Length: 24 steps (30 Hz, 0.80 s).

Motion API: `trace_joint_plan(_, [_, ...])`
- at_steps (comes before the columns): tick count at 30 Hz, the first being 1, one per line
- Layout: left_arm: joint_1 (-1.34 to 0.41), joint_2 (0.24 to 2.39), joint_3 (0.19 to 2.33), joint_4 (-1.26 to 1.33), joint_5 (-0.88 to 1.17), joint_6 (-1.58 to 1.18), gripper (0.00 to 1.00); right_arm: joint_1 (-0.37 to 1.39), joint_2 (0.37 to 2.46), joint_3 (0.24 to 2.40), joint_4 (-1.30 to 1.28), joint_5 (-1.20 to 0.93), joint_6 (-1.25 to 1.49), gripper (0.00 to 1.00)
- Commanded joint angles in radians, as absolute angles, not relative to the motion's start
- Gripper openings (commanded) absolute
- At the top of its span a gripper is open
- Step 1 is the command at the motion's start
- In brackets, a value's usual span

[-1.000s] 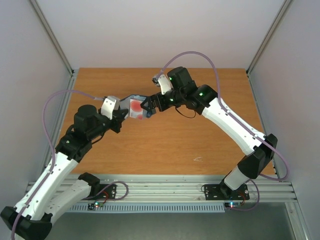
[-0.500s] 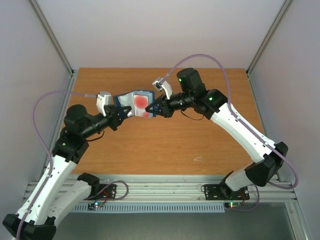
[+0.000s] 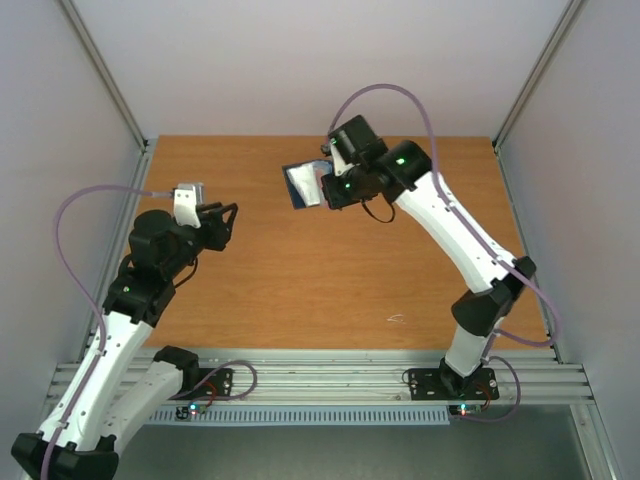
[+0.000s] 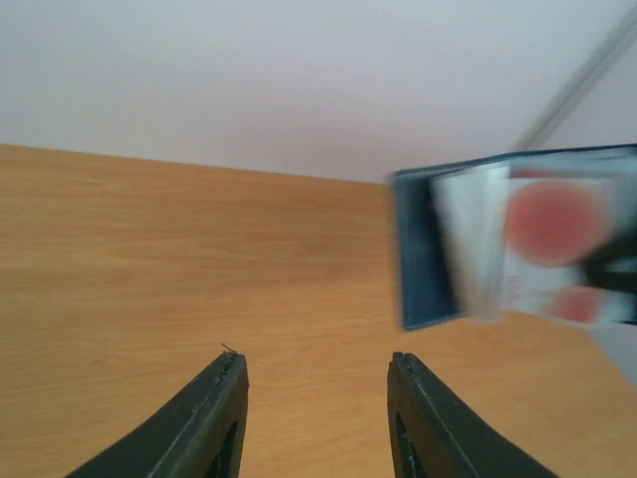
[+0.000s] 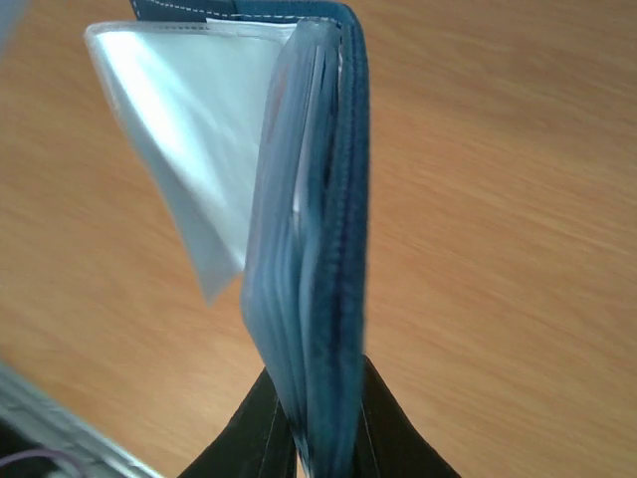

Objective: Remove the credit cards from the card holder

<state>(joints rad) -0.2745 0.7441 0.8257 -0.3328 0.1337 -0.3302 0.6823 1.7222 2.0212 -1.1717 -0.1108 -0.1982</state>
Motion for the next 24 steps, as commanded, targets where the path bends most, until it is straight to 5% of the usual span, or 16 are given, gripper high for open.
trace_joint_plan(1, [-0.275,0.738,0.791,-0.132,0.525,-0.290,0.38,0.790,1.815,2.156,-1.438,0.223,-0.195,0.01])
trace_joint_plan(5, [-0.300,0.789,0.740,0.124,0.773,-0.481,0.39,0.850,1.865,2.231,-1.401,0.087,-0.267,0.01])
trace_joint_plan(11, [-0.307,0.835,0.749,0.099,0.740,-0.523,0.35,0.862,1.790,2.158,-1.233,-0.271,-0.350,0.01])
trace_joint_plan(16, [-0.287,0.831,0.754,0.009,0.658,-0.530,0.16,0.853,1.697,2.033,-1.089,-0.448,-0.365,0.01])
trace_joint_plan(24, [-0.279,0.808,0.749,0.017,0.721,-0.486,0.18,0.826,1.587,1.873,-0.893,-0.671,-0.346,0.01])
